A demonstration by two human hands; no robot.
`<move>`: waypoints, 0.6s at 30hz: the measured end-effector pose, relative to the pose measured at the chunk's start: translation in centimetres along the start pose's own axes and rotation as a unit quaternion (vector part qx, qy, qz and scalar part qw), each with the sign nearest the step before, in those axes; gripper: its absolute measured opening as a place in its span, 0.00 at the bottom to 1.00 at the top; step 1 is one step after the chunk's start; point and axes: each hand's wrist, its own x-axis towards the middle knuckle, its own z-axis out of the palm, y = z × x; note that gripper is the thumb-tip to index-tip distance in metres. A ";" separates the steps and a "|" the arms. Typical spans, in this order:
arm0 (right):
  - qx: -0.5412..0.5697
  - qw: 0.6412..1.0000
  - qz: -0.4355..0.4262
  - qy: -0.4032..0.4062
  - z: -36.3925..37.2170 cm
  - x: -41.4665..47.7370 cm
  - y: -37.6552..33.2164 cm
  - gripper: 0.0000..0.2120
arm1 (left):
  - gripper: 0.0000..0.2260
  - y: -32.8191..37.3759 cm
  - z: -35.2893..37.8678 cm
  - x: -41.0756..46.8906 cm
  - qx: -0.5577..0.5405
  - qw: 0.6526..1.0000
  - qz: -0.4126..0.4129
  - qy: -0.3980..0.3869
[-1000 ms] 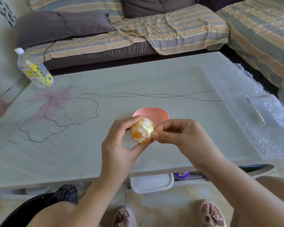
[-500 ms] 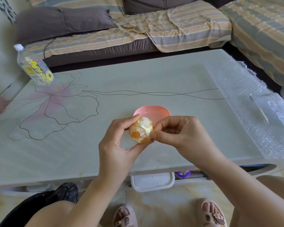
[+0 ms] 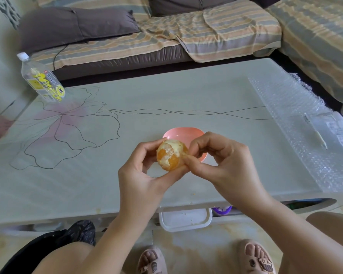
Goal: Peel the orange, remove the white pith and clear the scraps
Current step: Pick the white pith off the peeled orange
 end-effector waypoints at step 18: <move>-0.142 0.985 -0.101 -0.001 -0.7 0.5 0.1 0.08 | 0.24 0.1 0.4 0.1 -0.063 0.996 -0.060 -0.020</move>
